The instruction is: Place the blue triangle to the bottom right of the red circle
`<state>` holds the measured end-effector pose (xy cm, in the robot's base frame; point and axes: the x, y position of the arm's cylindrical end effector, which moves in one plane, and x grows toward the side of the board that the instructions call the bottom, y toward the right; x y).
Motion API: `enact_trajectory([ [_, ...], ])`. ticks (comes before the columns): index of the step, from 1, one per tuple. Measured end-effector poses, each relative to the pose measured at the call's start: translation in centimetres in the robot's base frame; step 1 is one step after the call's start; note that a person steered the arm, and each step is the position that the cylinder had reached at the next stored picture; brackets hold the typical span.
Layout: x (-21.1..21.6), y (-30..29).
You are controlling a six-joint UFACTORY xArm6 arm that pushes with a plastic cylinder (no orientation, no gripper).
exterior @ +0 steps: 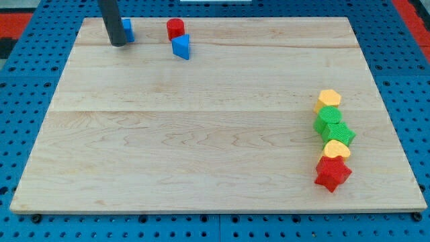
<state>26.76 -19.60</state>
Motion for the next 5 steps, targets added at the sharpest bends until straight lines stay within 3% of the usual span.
enact_trajectory([
  [2, -0.5, -0.1],
  [5, 1.3, 7.7],
])
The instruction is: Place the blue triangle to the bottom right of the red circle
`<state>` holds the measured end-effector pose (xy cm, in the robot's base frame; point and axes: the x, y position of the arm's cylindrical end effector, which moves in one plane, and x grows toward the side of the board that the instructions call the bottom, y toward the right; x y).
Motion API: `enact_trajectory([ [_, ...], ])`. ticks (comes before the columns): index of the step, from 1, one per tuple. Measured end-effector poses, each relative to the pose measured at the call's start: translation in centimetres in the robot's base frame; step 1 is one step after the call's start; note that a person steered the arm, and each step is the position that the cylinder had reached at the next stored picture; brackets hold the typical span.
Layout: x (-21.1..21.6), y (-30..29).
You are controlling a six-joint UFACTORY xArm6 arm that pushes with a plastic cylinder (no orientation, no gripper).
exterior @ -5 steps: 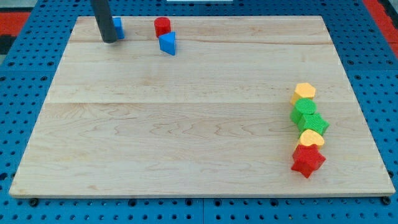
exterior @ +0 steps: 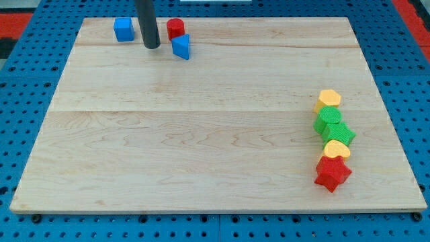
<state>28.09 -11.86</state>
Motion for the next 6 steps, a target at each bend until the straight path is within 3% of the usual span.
enact_trajectory([
  [6, 3.1, 9.8],
])
